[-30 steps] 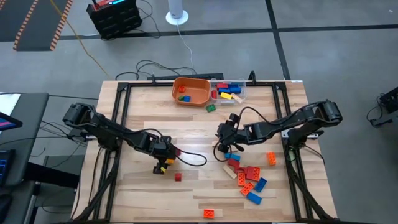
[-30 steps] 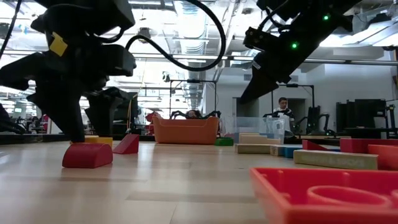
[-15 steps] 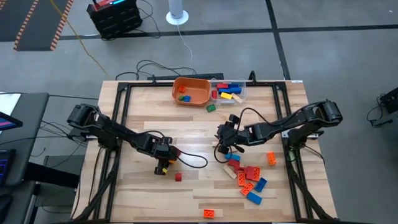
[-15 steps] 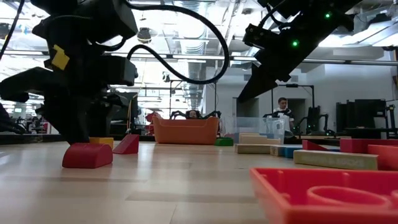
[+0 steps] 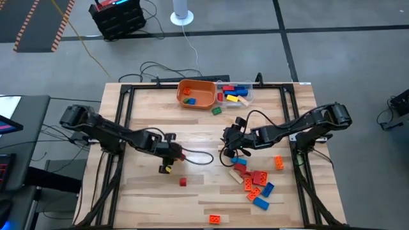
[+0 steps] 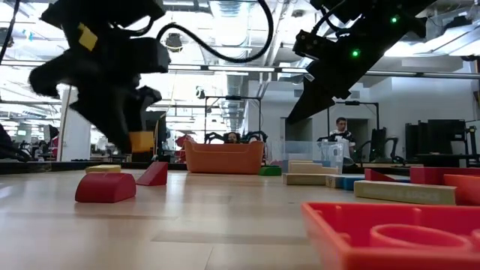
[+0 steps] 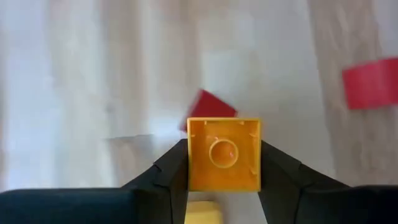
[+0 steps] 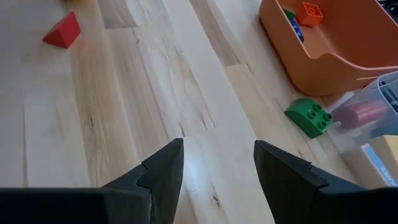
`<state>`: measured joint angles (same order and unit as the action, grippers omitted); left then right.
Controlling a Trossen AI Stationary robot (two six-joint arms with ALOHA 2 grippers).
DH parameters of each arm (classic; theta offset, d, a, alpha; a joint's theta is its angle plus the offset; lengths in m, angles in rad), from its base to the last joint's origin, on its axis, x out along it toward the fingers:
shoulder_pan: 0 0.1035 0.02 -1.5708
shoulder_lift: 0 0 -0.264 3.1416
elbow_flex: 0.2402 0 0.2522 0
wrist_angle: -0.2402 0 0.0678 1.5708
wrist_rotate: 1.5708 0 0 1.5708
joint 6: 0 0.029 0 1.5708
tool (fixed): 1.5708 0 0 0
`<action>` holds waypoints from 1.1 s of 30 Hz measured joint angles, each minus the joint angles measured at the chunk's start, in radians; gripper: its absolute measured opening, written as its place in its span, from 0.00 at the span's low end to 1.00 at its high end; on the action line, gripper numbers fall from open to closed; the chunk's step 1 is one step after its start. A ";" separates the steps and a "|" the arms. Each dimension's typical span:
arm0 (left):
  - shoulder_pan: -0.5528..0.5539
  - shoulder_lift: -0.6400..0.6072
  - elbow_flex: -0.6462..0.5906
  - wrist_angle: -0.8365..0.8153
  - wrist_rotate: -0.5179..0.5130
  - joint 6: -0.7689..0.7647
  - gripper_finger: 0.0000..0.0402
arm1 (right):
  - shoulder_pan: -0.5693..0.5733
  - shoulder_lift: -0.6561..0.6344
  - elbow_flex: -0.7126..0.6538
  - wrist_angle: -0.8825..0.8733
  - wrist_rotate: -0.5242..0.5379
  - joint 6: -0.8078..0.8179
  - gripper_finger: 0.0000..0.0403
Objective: Sort blocks by size
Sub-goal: Put the yellow small game piece into the orange bin
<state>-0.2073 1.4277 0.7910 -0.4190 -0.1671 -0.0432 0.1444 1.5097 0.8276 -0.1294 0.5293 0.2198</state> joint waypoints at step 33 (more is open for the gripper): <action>0.816 0.434 0.547 0.027 0.157 0.389 0.39 | 0.123 0.000 0.000 0.052 0.103 0.104 0.56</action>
<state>0.6090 1.8617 1.3382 -0.3923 -0.0097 0.3462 0.2672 1.5097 0.8272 -0.0774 0.6323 0.3243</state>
